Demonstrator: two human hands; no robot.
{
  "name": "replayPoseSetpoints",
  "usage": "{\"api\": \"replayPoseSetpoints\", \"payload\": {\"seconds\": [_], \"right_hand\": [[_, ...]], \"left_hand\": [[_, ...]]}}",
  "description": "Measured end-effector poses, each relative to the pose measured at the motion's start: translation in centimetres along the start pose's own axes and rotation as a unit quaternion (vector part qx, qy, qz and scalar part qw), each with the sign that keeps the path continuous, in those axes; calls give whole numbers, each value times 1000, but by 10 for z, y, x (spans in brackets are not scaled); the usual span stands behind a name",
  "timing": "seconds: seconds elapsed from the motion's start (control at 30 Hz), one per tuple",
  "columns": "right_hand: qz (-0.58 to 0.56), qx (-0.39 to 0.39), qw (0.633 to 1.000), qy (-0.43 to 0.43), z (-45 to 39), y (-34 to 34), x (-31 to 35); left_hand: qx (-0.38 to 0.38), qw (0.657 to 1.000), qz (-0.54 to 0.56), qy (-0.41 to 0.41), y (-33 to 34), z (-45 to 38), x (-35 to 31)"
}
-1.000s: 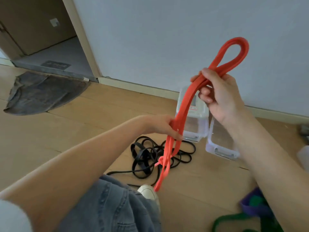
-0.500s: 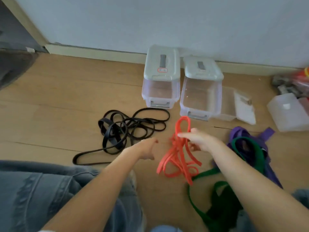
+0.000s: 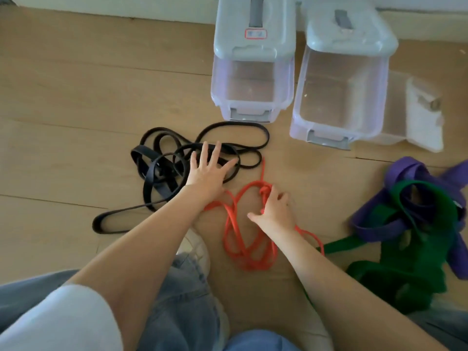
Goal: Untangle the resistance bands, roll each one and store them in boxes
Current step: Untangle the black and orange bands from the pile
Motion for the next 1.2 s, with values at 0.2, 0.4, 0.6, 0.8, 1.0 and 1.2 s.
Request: {"api": "replayPoseSetpoints", "payload": {"seconds": [0.2, 0.4, 0.6, 0.8, 1.0, 1.2], "right_hand": [[-240, -93, 962, 91, -43, -38, -8], [-60, -18, 997, 44, -50, -42, 5], [72, -33, 979, -187, -14, -13, 54], [188, 108, 931, -295, 10, 19, 65], [266, 164, 898, -309, 31, 16, 37], [241, 231, 920, -203, 29, -16, -3]], "left_hand": [[-2, 999, -35, 6, 17, -25, 18], [6, 988, -22, -151, 11, -11, 37], [126, 949, -115, -264, 17, 55, 95], [-2, 981, 70, -179, 15, 54, 71], [70, 997, 34, -21, 35, 59, 56], [37, 978, -37, -203, 31, 68, 60]]}}
Point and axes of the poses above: each hand's wrist, its own z-axis away from the middle knuckle, its own y-axis out of the palm, x = y × z, the point moved 3 cm from there along -z, towards the middle knuckle, and after that the axes turned 13 degrees about -x, right-handed, at the moved point
